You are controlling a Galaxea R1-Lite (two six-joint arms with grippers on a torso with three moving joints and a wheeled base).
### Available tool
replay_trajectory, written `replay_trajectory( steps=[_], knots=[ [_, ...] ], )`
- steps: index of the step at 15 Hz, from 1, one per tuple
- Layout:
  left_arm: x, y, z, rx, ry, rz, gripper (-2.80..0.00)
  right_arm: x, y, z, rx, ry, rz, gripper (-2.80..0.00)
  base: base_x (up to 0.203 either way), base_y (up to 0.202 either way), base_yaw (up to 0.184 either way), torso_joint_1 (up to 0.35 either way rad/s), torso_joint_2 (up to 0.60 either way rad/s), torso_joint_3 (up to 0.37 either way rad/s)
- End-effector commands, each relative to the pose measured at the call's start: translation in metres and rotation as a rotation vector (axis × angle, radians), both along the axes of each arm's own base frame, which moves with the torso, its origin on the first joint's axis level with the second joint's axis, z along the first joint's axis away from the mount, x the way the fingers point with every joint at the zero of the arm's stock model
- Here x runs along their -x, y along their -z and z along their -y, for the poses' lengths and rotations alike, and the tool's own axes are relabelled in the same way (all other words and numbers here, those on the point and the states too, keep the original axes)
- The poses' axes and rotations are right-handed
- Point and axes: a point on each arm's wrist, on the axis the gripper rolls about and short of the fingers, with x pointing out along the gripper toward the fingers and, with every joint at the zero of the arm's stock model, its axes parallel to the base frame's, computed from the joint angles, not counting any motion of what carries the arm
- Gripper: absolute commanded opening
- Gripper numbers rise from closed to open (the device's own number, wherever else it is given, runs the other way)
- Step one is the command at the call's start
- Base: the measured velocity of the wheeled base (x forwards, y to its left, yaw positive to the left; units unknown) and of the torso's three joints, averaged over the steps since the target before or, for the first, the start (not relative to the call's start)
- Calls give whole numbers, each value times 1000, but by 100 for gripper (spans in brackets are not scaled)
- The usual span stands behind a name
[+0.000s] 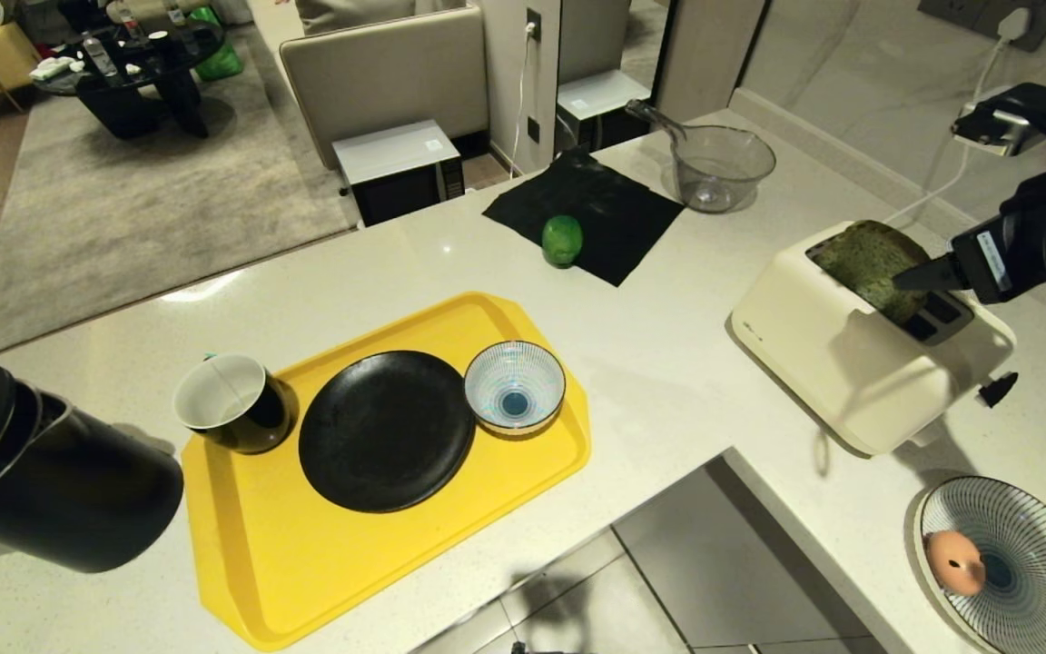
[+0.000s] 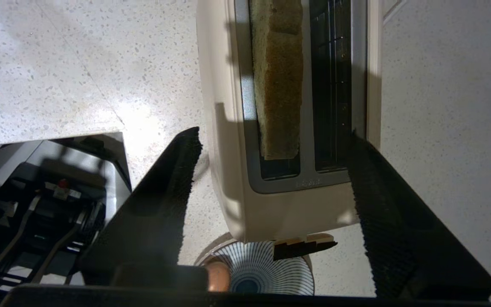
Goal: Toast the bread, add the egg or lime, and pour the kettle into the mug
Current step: Put the bread slices in the toaster, then use a bread toaster
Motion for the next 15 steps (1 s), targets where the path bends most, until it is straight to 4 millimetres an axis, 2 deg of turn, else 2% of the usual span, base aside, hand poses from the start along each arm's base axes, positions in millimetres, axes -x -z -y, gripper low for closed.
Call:
replay_trajectory(
  steps=[1, 5, 9, 11, 15],
  knots=[
    [0, 0, 0, 1, -1, 0, -280, 9, -6, 1, -1, 2, 18, 0, 0, 0, 0, 0, 0, 0],
    [0, 0, 0, 1, -1, 0, -280, 41, -27, 8, -26, 35, 108, 0, 0, 0, 0, 0, 0, 0],
    [0, 0, 0, 1, -1, 0, -280, 83, -53, 12, -181, 158, 231, 0, 0, 0, 0, 0, 0, 0],
    [0, 0, 0, 1, -1, 0, -280, 96, -53, 14, -224, 197, 239, 0, 0, 0, 0, 0, 0, 0],
    [0, 0, 0, 1, -1, 0, -280, 101, -37, 26, -243, 285, 194, 0, 0, 0, 0, 0, 0, 0]
  ],
)
